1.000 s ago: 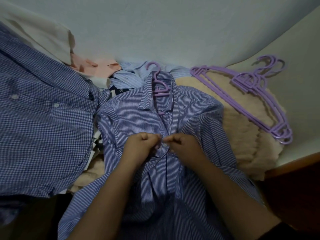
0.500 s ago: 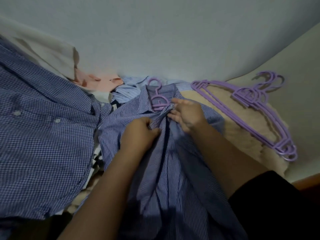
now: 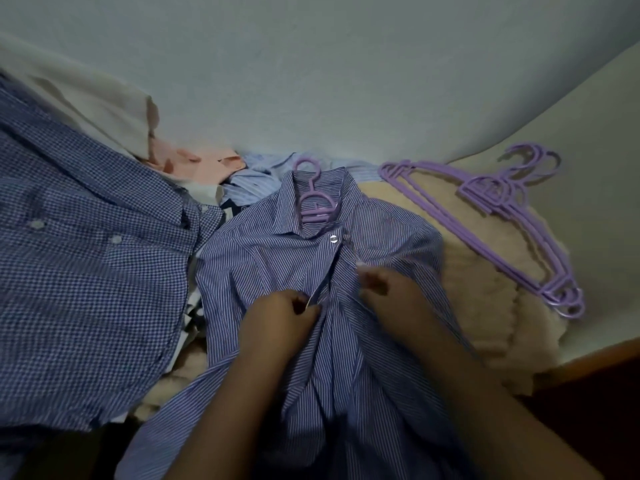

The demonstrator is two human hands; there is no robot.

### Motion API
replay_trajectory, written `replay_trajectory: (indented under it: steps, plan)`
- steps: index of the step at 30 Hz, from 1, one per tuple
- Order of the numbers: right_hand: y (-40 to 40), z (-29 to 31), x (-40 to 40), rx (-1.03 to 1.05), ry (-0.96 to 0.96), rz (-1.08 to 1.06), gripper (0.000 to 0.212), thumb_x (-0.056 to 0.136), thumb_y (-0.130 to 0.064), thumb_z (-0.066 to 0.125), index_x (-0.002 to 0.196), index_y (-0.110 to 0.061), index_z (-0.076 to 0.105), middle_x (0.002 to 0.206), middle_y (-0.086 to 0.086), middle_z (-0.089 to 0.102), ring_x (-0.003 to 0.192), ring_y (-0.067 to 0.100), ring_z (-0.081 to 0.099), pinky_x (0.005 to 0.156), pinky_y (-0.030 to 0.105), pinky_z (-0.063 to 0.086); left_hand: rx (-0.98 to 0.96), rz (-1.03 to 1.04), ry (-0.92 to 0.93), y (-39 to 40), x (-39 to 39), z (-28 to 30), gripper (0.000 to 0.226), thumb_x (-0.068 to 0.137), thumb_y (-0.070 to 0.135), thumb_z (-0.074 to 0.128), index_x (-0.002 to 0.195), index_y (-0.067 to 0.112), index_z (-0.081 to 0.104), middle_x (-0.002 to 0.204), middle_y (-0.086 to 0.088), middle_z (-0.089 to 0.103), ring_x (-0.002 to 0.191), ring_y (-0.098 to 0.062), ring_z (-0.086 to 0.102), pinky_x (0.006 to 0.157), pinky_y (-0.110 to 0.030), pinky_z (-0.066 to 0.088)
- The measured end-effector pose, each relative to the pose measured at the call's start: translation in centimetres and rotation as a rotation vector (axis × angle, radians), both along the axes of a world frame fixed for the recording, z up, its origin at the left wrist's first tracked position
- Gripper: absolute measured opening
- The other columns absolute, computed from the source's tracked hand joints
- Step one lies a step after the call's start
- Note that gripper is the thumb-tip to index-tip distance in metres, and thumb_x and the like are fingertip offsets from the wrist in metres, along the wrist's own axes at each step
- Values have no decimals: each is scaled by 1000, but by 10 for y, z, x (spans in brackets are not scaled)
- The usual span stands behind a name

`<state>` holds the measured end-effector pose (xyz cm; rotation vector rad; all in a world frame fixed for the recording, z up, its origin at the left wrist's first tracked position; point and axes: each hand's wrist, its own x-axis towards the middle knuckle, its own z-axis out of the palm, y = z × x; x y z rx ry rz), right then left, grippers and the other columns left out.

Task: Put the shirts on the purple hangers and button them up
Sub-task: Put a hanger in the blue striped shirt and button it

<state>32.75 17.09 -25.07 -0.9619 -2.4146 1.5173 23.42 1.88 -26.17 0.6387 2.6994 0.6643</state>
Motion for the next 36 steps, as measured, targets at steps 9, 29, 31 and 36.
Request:
replay_trajectory:
  steps: [9,29,31,36]
  plan:
    - [-11,3,54,579,-315,40,34,90,-27,54,124,-23,61,111,2,65,106,24,57,87,34,45,-86,-26,96,-45,8,24,31,90,49,56,88,22,70,81,2,69,83,-20,64,71,-30,48]
    - [-38,24,90,180,-268,-80,11,85,-10,57,88,-18,50,86,3,57,81,21,53,68,27,39,194,67,-118,-16,86,2,31,93,18,52,63,18,46,60,4,49,59,-16,48,57,-27,32]
    - [-60,10,87,63,-265,-21,17,84,-5,56,82,-21,49,78,1,56,71,20,56,61,27,43,170,46,-111,-17,88,3,30,92,18,54,63,17,47,61,2,49,61,-18,49,57,-27,34]
    - [-73,-17,82,-68,-200,-23,25,85,-7,56,69,-26,52,69,-4,56,70,21,58,75,37,54,105,15,-134,-17,85,-1,26,90,26,58,67,14,53,62,1,51,65,-19,53,58,-26,36]
